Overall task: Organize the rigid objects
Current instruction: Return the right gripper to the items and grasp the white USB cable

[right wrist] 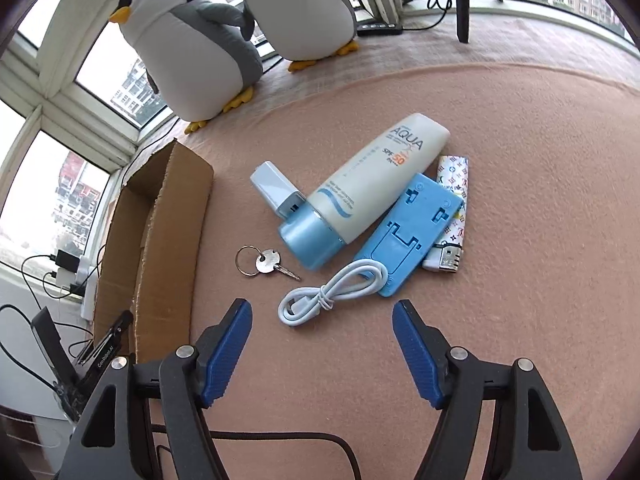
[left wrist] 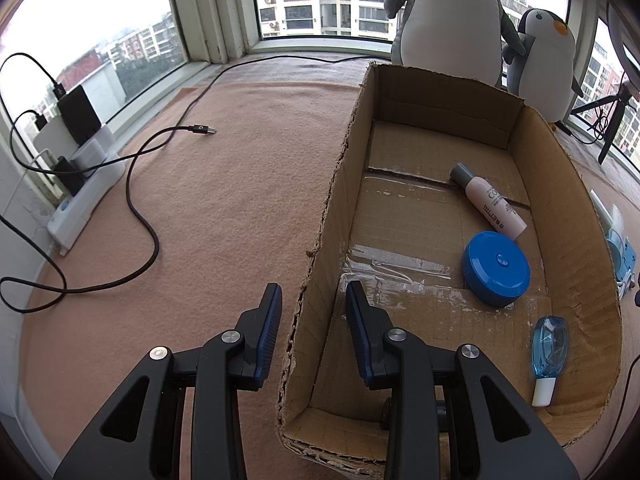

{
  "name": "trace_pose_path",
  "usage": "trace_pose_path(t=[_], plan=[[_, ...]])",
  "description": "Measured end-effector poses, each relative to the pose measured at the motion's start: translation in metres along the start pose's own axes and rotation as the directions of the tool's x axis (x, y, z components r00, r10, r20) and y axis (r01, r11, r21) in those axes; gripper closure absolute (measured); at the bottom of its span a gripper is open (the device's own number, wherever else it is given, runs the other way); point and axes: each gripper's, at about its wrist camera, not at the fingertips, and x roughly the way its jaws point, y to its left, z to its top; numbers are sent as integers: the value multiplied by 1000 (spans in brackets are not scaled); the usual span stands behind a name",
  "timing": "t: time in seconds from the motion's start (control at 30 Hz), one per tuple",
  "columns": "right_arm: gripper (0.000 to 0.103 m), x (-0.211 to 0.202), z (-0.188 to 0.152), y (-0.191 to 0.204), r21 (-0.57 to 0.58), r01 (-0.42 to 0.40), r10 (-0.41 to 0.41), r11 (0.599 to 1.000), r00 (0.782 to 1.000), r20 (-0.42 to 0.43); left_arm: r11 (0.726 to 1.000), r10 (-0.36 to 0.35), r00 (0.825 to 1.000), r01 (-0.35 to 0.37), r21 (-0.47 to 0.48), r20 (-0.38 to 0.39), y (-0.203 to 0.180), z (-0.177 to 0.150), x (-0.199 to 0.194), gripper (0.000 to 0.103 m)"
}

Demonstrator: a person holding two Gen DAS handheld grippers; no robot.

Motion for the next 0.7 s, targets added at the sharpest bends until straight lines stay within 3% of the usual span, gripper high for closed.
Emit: trace_pose_path(t=[0.27, 0.57, 0.7], plan=[[44, 21, 8, -10, 108, 5, 0, 994, 999, -50, 1000, -6, 1000, 6, -9, 4, 1, -1, 0, 72], [45, 32, 16, -2, 124, 26, -20, 992, 999, -47, 1000, -8, 1000, 8, -11, 5, 1, -1, 0, 72], [54, 36, 20, 3, 106, 49, -44, 993, 998, -53, 1000, -10, 1000, 10, -12, 6, 0, -1, 0, 72]])
